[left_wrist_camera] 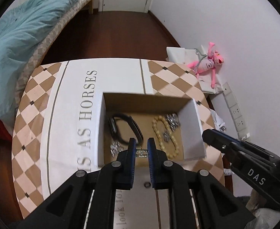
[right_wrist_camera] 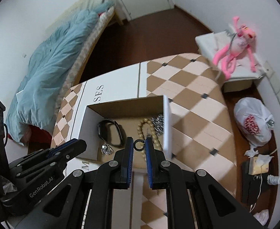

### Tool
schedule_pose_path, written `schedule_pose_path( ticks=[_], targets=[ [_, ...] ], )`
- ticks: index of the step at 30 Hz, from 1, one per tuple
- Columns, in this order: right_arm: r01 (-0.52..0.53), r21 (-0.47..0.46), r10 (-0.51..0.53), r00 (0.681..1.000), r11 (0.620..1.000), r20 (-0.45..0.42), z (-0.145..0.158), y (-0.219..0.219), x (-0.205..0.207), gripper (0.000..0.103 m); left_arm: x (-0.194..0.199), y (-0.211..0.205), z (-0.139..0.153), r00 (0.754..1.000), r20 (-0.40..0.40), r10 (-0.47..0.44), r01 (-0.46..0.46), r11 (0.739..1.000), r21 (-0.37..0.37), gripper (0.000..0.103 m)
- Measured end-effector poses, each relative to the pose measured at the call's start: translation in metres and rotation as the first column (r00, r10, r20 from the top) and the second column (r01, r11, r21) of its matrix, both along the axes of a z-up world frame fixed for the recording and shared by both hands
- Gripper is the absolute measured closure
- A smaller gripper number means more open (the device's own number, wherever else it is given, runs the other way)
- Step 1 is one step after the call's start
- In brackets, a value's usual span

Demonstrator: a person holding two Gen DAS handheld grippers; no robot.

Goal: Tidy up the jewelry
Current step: 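Drop both small pieces into the white box and open both tools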

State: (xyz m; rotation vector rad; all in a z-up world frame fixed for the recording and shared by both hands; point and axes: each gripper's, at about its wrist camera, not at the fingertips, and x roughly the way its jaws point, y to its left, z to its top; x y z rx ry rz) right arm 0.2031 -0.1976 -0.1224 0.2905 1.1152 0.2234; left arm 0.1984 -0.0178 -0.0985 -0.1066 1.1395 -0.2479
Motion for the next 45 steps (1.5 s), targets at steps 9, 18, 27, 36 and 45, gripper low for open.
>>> schedule_pose_path(
  ticks=[9,18,27,36,45],
  targets=[
    [-0.066,-0.065,0.058,0.992,0.996,-0.115,-0.014,0.015,0.054,0.089,0.048,0.005,-0.013,0.996,-0.091,0.001,0.000,1.000,0.011,0.092],
    [-0.049,-0.110,0.034,0.991,0.993,-0.131,-0.012,0.006,0.062,0.077,0.057,0.018,-0.002,0.995,-0.074,0.069,-0.067,0.997,0.033,0.038],
    [-0.043,-0.272,0.021,0.996,0.961,-0.085,-0.003,0.007,0.041,0.040,0.036,0.026,-0.003,0.993,0.006,0.116,-0.115,0.975,0.188,0.008],
    [-0.048,-0.332,0.023,0.997,0.942,-0.078,-0.008,0.013,0.012,0.009,0.013,0.029,-0.002,0.990,0.058,0.130,-0.140,0.962,0.234,0.003],
    [0.012,-0.295,-0.009,1.000,0.955,0.009,0.011,0.010,-0.025,0.006,-0.021,0.034,0.013,0.980,0.140,0.142,-0.171,0.960,0.223,0.003]
  ],
)
